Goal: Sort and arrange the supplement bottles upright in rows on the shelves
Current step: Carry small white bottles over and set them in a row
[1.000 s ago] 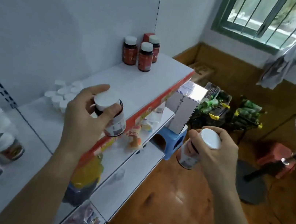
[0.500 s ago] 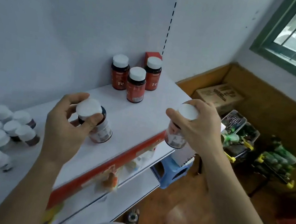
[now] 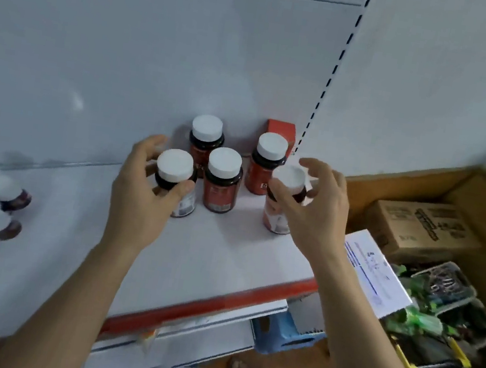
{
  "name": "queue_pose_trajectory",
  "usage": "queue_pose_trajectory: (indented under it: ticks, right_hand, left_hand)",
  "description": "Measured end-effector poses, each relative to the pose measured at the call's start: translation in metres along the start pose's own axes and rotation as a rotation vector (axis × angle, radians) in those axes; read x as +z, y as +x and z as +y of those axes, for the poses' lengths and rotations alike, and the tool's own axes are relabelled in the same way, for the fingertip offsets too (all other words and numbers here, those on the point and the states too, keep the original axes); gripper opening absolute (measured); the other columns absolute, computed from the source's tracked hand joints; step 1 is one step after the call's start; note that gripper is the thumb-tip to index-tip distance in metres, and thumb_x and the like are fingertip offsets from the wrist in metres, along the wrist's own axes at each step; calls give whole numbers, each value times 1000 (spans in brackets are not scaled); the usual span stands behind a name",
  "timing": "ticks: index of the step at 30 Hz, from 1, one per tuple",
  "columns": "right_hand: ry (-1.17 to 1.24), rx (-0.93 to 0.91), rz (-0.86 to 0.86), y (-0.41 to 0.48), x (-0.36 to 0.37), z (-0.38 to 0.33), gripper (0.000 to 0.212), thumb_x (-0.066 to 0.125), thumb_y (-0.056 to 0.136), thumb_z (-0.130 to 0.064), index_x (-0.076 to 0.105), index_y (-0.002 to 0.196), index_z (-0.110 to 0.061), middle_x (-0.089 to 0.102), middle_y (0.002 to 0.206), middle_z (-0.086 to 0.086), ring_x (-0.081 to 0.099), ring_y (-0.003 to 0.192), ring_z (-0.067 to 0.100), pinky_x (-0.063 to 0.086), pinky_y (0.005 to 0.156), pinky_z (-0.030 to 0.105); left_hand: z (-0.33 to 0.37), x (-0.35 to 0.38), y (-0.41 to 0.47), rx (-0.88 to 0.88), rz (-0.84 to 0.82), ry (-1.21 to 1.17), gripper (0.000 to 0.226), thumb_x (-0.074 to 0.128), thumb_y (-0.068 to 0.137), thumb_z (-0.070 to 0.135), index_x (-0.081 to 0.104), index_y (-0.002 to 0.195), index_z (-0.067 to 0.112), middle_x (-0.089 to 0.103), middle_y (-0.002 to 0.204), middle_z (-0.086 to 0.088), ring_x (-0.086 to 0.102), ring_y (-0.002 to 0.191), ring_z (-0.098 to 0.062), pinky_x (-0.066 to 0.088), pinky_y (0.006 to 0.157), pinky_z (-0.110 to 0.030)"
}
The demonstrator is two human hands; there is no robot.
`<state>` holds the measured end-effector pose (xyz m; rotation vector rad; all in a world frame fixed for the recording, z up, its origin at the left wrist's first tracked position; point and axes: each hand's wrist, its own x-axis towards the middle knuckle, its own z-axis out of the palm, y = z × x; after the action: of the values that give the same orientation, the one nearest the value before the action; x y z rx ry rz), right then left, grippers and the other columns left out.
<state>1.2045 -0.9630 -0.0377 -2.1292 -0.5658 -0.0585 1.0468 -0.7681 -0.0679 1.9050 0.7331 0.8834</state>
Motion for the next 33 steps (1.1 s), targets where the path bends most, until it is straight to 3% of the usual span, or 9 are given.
queue_pose_trajectory:
  ticks: [3, 6, 9, 13, 17, 20, 25, 29, 33]
  right_hand:
    - [40, -97, 1, 4, -6, 3, 40, 66, 92, -48, 54, 127, -34, 47, 126, -13, 54, 108, 6, 53, 90, 30]
    - [-18, -239, -97, 23, -18, 2, 29, 65, 94, -36, 60, 122, -27, 49, 125, -9, 46, 114, 10, 32, 92, 7]
    - [-91, -414, -191, 50, -17, -13, 19, 63, 95, -31, 64, 112, -25, 55, 120, -4, 42, 109, 12, 23, 85, 0]
    - [-16, -623, -264, 56, 9, -55, 16, 62, 92, -21, 67, 107, -19, 61, 108, -4, 50, 105, 20, 30, 85, 16]
    - [39, -814, -534, 28, 67, -105, 19, 64, 90, -20, 68, 109, -18, 66, 105, -1, 55, 104, 24, 35, 87, 25]
    - [45, -903, -712, -9, 115, -137, 20, 64, 93, -22, 66, 112, -20, 62, 108, -3, 58, 96, 16, 39, 83, 25]
    - [41, -839, -905, -73, 193, -166, 33, 68, 92, -31, 58, 123, -28, 56, 111, -2, 60, 76, 15, 51, 80, 34]
    - [65, -726, -838, -113, 236, -165, 44, 70, 90, -37, 53, 131, -32, 54, 108, 2, 53, 81, 15, 51, 76, 35]
    - [93, -626, -717, -129, 250, -167, 32, 71, 90, -29, 55, 117, -34, 52, 106, 0, 59, 75, 14, 53, 73, 33]
  left_hand:
    - [-6, 3, -13, -160, -18, -9, 91, 90, 71, 23, 40, 147, 30, 51, 140, 8, 57, 121, -10, 54, 85, -14]
    - [-9, -2, -33, -289, -27, 120, 98, 86, 70, 45, 34, 152, 31, 47, 146, 4, 52, 128, -12, 51, 103, -39]
    - [-8, -22, -57, -295, 39, 344, 74, 75, 88, 35, 38, 151, 26, 45, 145, 0, 50, 129, -14, 45, 108, -41]
    - [-2, -67, -84, -273, 130, 580, 53, 69, 93, 27, 51, 142, 21, 52, 139, -3, 50, 127, -19, 38, 104, -28]
    - [-4, -124, -101, -284, 234, 716, 38, 65, 92, 26, 59, 130, 24, 54, 129, 2, 49, 123, -22, 38, 101, -31]
    - [-14, -165, -114, -292, 336, 757, 34, 65, 92, 22, 61, 126, 23, 54, 120, 1, 51, 113, -24, 42, 95, -34]
    - [-41, -217, -117, -352, 469, 690, 37, 65, 94, 28, 57, 130, 25, 51, 115, 2, 53, 96, -14, 50, 87, -35]
    - [-61, -232, -105, -284, 291, 618, 39, 64, 95, 35, 58, 133, 30, 45, 111, 5, 53, 87, -13, 52, 81, -35]
    - [-81, -239, -96, -211, 165, 630, 36, 64, 95, 36, 58, 130, 31, 42, 109, 8, 54, 84, -11, 52, 74, -33]
